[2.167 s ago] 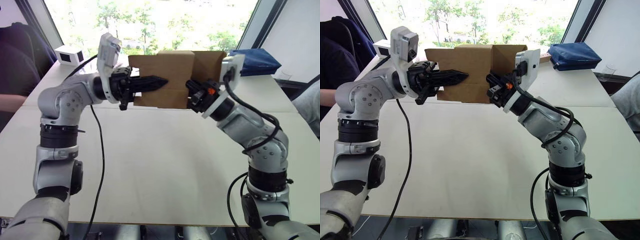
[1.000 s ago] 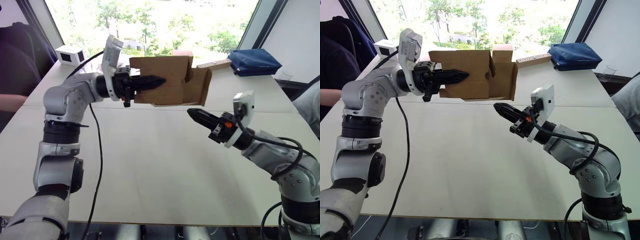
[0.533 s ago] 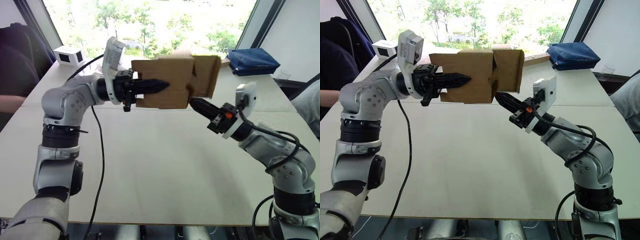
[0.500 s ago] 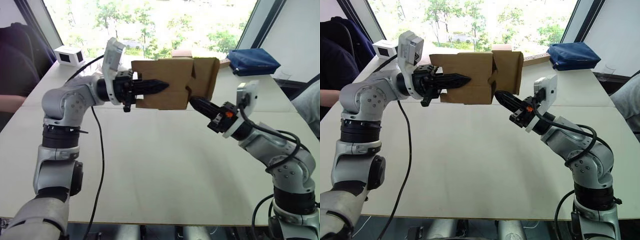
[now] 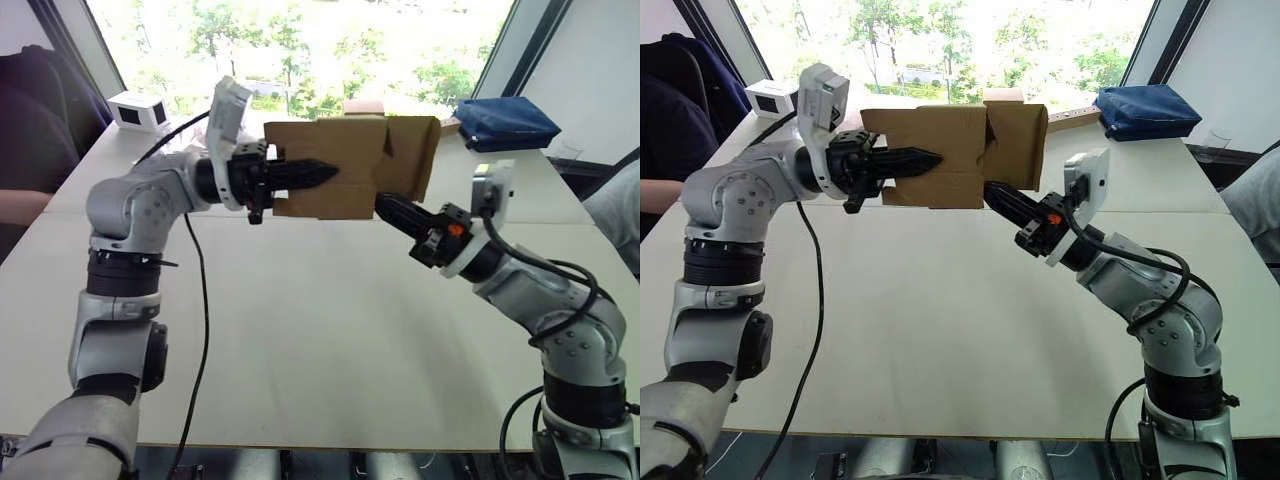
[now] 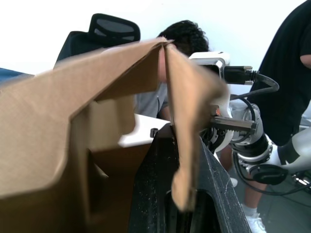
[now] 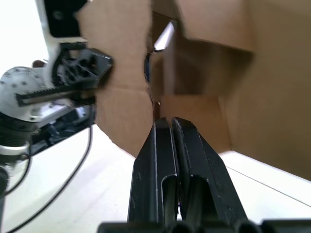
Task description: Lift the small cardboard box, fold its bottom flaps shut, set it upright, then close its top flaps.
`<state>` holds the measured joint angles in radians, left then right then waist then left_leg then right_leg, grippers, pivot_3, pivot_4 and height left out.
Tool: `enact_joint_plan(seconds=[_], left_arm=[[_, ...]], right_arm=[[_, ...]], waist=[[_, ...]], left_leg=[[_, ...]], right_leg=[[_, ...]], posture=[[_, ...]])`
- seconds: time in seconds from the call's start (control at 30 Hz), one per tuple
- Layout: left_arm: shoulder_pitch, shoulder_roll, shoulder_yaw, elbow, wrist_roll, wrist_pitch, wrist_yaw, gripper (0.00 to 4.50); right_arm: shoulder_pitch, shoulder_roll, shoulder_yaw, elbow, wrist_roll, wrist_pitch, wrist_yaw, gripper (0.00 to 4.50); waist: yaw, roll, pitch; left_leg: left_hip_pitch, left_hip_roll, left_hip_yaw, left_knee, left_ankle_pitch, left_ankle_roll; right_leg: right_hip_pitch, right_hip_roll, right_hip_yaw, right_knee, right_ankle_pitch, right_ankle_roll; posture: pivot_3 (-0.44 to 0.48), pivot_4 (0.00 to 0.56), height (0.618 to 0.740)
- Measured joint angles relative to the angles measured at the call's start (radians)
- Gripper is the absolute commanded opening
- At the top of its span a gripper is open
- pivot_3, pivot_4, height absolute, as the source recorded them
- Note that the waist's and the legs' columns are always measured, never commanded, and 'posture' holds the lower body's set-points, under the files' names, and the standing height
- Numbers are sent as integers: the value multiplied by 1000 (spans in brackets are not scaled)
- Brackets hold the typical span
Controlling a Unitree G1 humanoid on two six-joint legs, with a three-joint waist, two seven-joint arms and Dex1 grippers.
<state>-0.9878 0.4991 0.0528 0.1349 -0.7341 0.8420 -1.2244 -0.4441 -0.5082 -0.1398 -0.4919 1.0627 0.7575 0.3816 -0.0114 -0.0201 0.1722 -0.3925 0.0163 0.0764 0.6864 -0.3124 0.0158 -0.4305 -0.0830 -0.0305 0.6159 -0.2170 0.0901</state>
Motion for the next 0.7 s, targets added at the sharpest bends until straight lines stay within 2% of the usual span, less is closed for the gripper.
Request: enact_joint_plan(seconds=[0.4, 0.7], left_arm=[[0, 8, 0, -22, -11, -7, -8, 0], [0, 35, 0, 14, 17, -45, -14, 0]], right_arm=[[-37, -13, 13, 28, -2, 4, 56, 59], [-25, -176, -109, -31, 92, 65, 66, 59]], waist=[[1, 0, 0], [1, 0, 0]], left_leg=[[0, 0, 0, 0, 0, 0], [0, 0, 0, 0, 0, 0]], right_leg=[[0, 0, 0, 0, 0, 0], [0, 0, 0, 0, 0, 0]], posture=[[0, 150, 740], [0, 150, 740]])
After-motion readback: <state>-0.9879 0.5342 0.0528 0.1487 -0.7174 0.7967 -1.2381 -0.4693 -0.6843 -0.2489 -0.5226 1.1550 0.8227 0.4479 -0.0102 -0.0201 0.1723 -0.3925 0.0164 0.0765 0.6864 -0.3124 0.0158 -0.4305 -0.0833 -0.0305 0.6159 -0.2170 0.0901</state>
